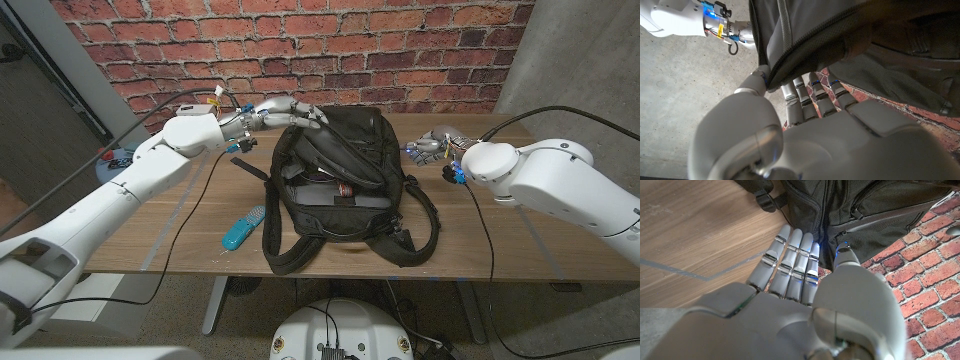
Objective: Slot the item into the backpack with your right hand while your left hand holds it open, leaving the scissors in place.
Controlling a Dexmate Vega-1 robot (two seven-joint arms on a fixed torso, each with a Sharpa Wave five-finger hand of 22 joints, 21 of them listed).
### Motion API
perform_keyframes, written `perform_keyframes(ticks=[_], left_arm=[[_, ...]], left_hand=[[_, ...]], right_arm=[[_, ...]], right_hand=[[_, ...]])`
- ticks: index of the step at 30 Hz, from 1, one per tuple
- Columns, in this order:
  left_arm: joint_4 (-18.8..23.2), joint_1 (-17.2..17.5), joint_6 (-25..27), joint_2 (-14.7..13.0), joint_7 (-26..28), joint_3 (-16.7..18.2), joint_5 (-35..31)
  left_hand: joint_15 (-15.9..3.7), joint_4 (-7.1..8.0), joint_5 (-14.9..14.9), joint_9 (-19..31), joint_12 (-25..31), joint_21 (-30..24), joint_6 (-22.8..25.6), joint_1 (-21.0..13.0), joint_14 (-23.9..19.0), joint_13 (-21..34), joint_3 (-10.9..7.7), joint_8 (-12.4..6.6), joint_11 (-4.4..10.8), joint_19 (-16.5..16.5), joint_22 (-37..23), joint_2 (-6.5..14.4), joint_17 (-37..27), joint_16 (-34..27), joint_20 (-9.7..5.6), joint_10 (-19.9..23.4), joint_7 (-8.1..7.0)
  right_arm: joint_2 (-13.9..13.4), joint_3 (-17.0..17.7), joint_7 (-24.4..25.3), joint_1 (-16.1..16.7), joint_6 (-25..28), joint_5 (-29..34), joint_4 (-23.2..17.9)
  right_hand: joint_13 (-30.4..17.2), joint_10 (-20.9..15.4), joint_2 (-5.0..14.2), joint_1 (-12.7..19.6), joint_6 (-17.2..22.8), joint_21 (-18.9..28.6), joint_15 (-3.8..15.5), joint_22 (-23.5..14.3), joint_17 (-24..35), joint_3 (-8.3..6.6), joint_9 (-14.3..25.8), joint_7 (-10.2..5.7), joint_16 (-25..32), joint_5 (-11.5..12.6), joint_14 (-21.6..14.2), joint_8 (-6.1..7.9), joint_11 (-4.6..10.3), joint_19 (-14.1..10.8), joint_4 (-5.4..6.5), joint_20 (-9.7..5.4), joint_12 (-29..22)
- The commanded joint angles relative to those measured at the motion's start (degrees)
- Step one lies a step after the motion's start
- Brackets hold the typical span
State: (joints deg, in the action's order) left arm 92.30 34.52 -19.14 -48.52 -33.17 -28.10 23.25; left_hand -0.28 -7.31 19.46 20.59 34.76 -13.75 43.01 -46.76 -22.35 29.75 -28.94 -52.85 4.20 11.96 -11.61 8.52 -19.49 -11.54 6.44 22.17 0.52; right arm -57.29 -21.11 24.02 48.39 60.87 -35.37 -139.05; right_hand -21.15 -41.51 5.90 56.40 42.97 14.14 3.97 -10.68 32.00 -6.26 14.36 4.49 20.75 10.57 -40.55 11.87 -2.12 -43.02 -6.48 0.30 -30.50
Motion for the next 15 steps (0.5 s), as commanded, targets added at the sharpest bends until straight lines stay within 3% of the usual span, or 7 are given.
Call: perform_keyframes(ticks=[1,15], left_arm=[[1.24,-0.87,2.65,-1.38,-3.26,-0.61,0.69],[2.82,-2.33,5.42,-3.19,-7.3,-1.46,0.54]], left_hand=[[0.64,0.57,-0.13,-1.09,-0.98,0.27,-1.99,2.37,1.46,-0.13,0.17,1.5,-0.61,-0.91,-0.23,-1.16,0.25,0.37,0.28,-1.63,-0.05],[2.15,0.97,-0.84,-4.91,-4.69,0.74,-9.37,6.37,6.49,-1.21,1.08,7.78,-2.63,-2.95,-0.15,-2.25,1.79,0.71,1.3,-6.79,-0.03]], right_arm=[[0.22,-0.21,-1.43,-0.34,-2.55,0.8,2.75],[0.41,-0.39,-2.32,-0.53,-3.53,1.1,4.72]], right_hand=[[-0.13,0.41,0.46,0.05,-0.19,-0.12,-0.14,0.0,0.25,0.07,0.06,-0.07,-0.07,-0.17,0.32,0.01,-0.06,0.3,-0.51,0.17,0.07],[-0.27,0.87,0.47,0.0,-0.51,-0.36,-0.51,0.0,0.33,0.08,0.04,-0.14,-0.28,-0.17,0.93,-0.02,-0.22,0.8,-0.67,0.37,0.24]])
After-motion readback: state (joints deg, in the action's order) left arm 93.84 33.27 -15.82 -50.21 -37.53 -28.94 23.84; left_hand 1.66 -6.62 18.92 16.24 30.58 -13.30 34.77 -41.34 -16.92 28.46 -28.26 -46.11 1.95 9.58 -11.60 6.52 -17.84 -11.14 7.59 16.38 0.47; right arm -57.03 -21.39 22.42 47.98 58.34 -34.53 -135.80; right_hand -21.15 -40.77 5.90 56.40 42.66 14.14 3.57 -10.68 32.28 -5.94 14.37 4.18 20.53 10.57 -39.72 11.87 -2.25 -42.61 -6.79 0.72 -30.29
